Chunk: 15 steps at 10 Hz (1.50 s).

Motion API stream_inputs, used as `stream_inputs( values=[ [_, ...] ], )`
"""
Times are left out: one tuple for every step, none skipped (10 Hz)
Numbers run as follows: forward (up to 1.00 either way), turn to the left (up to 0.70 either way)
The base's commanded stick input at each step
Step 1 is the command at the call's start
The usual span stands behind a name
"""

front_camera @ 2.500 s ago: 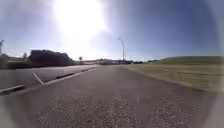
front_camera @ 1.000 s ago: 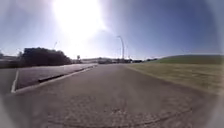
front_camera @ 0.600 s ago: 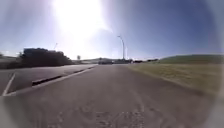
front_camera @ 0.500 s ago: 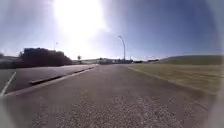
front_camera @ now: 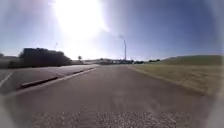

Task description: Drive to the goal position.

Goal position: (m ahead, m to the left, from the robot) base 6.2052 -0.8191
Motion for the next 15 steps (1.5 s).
stream_inputs(
  values=[
    [1.0, 0.01],
    [1.0, 0.01],
    [1.0, 0.01],
    [1.0, 0.01],
    [1.0, 0.01],
    [1.0, 0.01],
    [1.0, 0.01],
    [1.0, 0.01],
    [1.0, 0.01],
    [1.0, 0.01],
    [1.0, 0.01],
    [1.0, 0.01],
    [1.0, 0.01],
    [1.0, 0.01],
    [1.0, 0.01]
  ],
)
